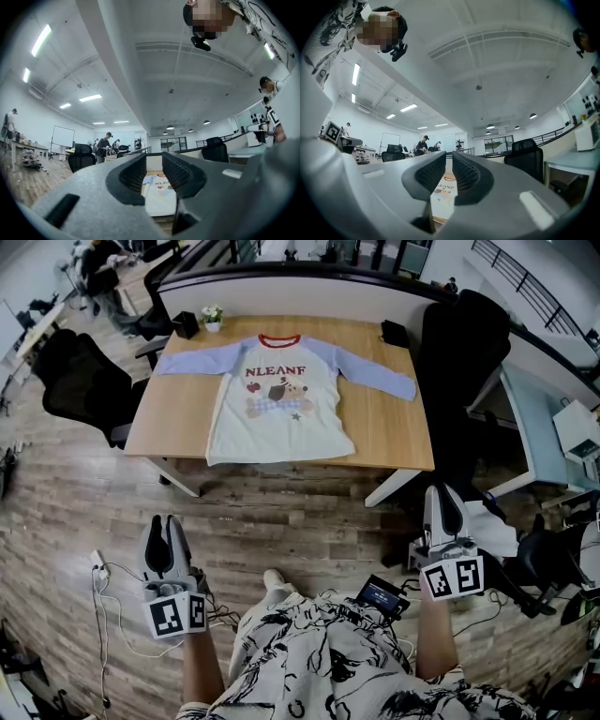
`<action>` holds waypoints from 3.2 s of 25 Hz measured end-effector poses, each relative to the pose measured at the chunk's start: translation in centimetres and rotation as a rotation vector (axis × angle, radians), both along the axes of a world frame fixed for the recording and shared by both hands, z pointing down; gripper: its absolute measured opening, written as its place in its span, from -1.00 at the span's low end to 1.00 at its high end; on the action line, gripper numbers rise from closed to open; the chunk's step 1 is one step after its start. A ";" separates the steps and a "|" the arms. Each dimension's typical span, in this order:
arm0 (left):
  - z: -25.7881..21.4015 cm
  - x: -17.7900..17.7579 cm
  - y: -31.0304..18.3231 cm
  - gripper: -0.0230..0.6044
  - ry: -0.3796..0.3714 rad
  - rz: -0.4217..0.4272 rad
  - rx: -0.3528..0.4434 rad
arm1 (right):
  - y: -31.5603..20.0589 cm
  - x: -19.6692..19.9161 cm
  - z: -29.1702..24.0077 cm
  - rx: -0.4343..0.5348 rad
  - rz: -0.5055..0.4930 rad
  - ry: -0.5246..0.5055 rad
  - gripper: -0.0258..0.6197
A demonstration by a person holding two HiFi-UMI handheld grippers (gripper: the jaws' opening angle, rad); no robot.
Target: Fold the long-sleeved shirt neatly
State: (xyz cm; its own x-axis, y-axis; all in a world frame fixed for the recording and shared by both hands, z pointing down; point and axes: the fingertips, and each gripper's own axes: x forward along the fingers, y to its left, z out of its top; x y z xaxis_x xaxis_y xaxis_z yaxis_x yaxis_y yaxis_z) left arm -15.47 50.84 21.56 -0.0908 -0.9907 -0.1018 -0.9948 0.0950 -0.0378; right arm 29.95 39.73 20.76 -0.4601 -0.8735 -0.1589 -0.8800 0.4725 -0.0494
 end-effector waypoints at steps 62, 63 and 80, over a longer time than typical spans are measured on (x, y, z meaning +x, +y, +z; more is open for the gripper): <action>4.5 -17.4 -36.1 0.29 0.049 -0.231 -0.156 | -44.0 -16.2 3.9 -0.089 -0.102 0.024 0.34; 4.9 -18.4 -36.6 0.29 0.055 -0.231 -0.162 | -44.4 -17.1 4.0 -0.090 -0.101 0.031 0.34; 13.2 -41.2 -50.7 0.28 0.087 -0.096 -0.287 | -56.0 -43.9 3.2 -0.083 -0.209 0.317 0.34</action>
State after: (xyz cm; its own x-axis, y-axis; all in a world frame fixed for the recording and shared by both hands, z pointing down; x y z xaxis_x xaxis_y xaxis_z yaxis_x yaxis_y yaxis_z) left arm -56.72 0.13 34.71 -0.1815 -0.9642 0.1931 -0.9824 0.1866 0.0085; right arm -13.90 -16.27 23.94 -0.6443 -0.7598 0.0868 -0.7429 0.6488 0.1645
